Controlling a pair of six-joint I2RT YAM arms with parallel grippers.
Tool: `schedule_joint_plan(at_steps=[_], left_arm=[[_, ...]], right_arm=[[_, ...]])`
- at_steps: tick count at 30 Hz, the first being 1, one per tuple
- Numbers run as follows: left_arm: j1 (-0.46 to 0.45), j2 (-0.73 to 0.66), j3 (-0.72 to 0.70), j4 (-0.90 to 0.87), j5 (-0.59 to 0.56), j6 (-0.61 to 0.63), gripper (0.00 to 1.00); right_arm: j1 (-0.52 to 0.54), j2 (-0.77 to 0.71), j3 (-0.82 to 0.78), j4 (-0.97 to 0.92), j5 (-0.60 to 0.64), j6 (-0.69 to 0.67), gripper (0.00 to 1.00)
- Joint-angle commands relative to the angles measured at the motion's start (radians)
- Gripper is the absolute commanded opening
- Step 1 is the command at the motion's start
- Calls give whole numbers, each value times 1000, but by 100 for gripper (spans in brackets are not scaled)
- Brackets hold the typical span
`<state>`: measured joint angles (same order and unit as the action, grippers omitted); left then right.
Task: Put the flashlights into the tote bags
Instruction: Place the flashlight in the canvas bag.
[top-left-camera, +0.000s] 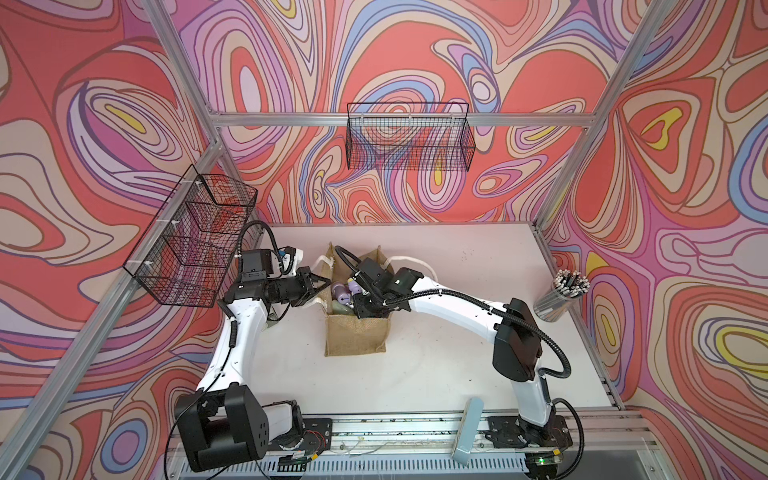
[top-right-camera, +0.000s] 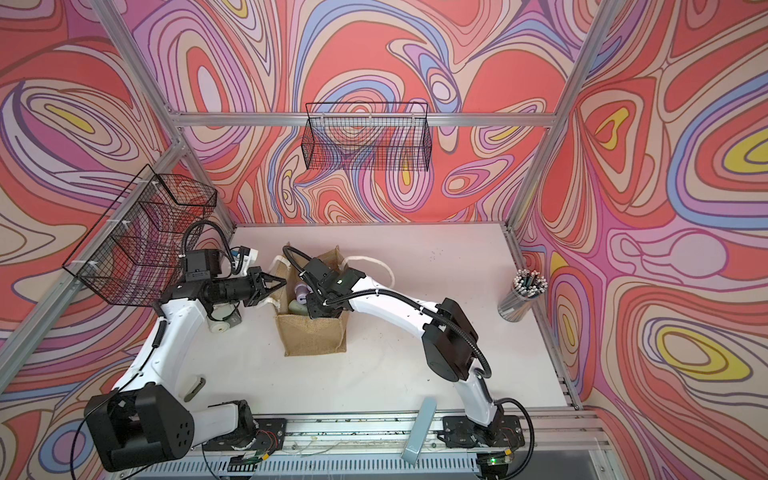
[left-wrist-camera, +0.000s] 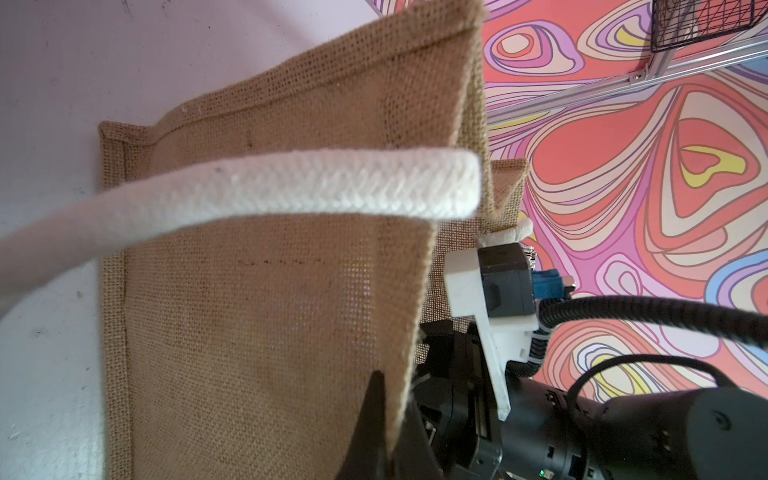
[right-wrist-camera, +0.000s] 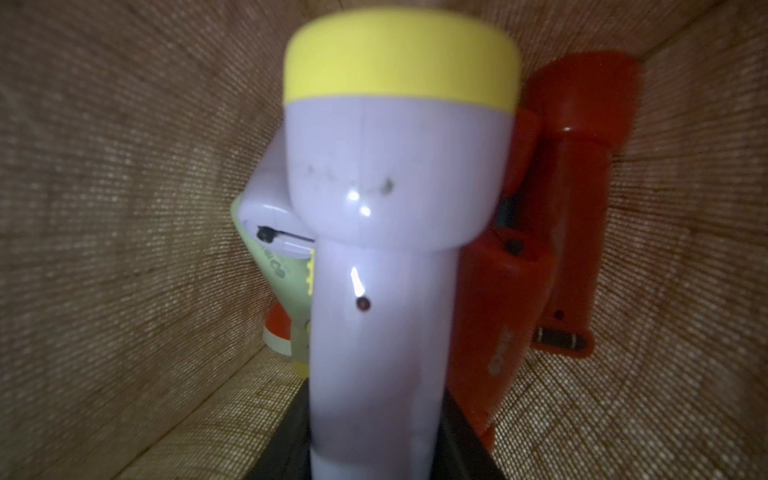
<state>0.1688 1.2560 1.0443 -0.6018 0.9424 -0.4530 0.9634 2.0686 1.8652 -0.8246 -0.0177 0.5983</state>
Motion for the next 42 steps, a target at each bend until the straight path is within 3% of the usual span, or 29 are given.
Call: schedule_joint_plan(at_steps=[1,12,22,31,36,42], left_arm=[[-8,-33,8,29,56,13,0],[-8,-33,6,27,55,14,0],[-8,-30,7,24,48,15,0],[-8,-32,11,16,39,21,0],[-8,-33,13,13,38,24,0],[-8,-35,15,10,35,25,0]], right_arm=[[6,32,30,-74,58,20,18],[6,65,42,-97,44,37,20],[6,84,47,-110,38,37,27],[6,78,73,-123,55,24,41],[7,71,88,-147,70,12,64],[7,9,92,-146,122,-5,66]])
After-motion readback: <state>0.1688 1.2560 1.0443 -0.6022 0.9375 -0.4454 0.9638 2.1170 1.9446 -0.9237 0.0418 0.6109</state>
